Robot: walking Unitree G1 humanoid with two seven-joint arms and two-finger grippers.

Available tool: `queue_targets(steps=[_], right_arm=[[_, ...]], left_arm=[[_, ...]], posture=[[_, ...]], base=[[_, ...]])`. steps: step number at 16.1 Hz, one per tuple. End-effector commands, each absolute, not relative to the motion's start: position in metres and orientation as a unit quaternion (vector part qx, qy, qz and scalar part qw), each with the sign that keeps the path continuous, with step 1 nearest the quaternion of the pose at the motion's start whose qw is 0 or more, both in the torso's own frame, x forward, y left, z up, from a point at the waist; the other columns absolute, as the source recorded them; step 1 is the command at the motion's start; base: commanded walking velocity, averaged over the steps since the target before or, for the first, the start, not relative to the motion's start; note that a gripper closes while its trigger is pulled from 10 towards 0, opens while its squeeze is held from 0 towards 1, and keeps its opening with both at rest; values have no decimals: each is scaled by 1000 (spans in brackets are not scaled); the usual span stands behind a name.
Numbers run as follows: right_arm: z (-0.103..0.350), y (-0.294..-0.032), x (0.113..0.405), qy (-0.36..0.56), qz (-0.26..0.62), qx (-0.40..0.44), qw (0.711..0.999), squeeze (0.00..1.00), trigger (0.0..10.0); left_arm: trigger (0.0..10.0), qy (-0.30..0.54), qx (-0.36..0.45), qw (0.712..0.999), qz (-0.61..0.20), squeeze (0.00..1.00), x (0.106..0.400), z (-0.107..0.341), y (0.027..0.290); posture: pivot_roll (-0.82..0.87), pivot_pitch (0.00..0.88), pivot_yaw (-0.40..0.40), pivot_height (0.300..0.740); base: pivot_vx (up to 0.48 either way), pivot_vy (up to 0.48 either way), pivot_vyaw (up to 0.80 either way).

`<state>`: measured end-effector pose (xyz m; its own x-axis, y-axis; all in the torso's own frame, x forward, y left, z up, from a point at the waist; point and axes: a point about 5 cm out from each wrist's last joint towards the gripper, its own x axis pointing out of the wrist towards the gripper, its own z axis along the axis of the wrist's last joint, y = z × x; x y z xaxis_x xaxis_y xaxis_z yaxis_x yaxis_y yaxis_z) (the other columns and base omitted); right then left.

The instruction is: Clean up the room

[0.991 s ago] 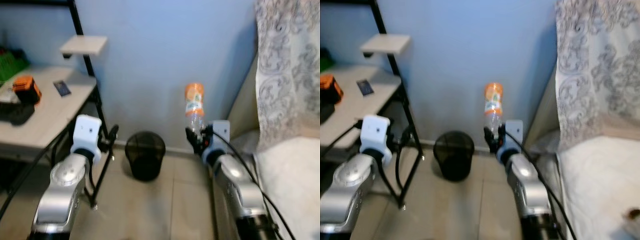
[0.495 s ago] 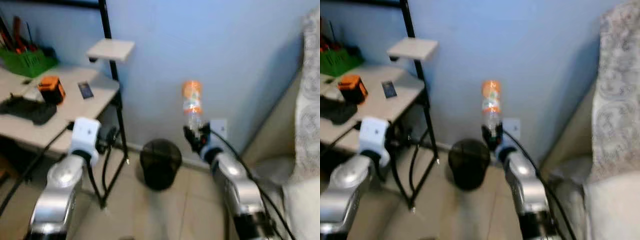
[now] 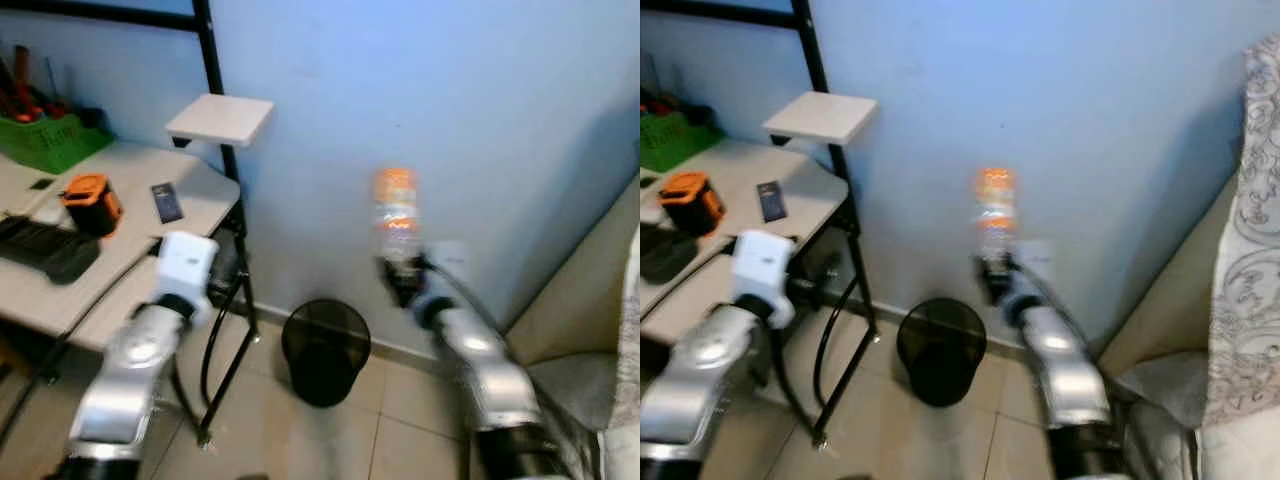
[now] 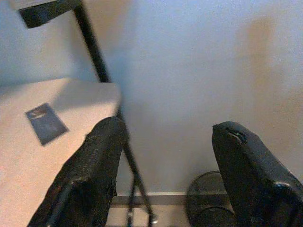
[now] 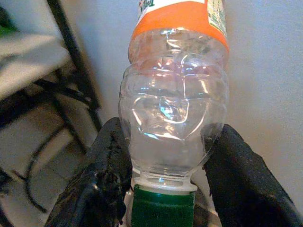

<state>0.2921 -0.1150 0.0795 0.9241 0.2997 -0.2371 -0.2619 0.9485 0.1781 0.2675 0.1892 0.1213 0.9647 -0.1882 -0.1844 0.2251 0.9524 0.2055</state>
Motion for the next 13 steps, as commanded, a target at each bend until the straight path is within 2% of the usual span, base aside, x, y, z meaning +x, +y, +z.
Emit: queue_targets(steps=[1,11,13], right_arm=[[81,-128,294,129,129,61,981,0,10000],[79,-129,294,135,137,41,981,0,10000],[74,-132,294,145,205,-7,968,0,10000]], left_arm=[[10000,80,112,984,-117,0,269,122,183],[10000,84,112,982,-130,0,268,119,182],[10000,94,119,975,-161,0,264,116,179]], posture=[[-8,0,10,740],[-4,0,5,740],[1,0,1,740]], base=[[360,0,0],[361,0,0],[167,0,0]])
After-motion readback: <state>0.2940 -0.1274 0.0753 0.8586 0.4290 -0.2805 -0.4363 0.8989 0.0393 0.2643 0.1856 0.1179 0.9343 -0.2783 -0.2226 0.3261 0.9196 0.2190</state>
